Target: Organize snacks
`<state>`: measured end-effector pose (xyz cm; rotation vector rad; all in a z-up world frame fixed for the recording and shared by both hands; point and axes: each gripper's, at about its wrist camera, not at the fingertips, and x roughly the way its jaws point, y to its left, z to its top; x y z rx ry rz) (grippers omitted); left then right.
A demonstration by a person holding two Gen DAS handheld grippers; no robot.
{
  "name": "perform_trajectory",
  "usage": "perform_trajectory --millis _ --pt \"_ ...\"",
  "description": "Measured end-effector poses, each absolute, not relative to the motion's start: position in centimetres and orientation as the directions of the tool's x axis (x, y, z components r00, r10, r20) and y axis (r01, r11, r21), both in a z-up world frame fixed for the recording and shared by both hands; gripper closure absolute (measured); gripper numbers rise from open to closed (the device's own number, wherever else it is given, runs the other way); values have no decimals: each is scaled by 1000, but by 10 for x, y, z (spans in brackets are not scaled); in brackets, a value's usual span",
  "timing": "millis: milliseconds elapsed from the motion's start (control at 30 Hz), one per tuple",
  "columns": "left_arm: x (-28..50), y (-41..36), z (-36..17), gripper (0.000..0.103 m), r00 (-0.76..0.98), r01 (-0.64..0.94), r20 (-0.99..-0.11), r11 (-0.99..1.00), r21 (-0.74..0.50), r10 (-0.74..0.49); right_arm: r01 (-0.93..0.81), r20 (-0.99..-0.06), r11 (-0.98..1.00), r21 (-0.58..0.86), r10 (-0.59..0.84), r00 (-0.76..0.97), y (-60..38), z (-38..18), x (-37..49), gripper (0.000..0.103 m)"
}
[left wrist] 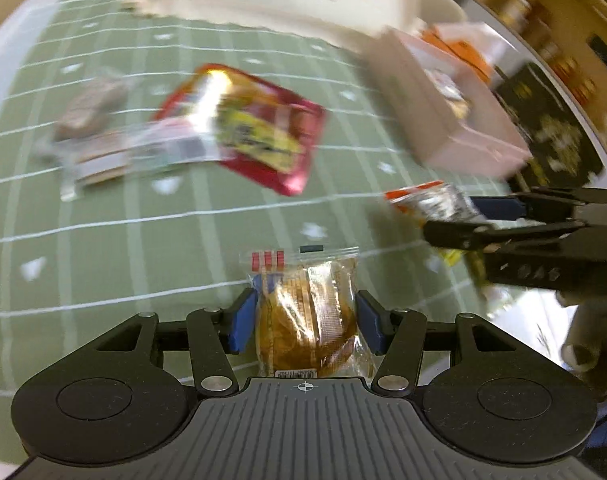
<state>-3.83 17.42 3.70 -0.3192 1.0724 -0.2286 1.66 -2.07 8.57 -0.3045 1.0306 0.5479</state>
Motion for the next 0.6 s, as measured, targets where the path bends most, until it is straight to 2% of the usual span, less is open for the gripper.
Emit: perform_trajectory --millis 100,167,300,400,500,600 --pt "-33 164 35 44 440 69 -809 912 -403 -391 -558 -878 830 8 273 393 -32 75 9 48" --pt "-33 160 44 45 477 98 -791 917 -386 -384 -558 -884 830 12 270 382 -36 71 4 37" --pt "-19 190 69 44 592 63 -704 894 -444 -392 -553 -869 832 -45 241 433 -35 70 -8 35" --pt "9 234 79 45 656 -67 -718 930 -362 -233 -539 -854 840 -63 234 465 -32 74 -15 35" --pt "42 280 70 45 636 -151 -767 960 -234 -86 -531 -846 846 -58 241 476 -29 79 -23 35" --pt "71 298 54 45 550 -117 -835 987 -106 -24 -537 -846 842 -50 251 471 -25 82 -30 35"
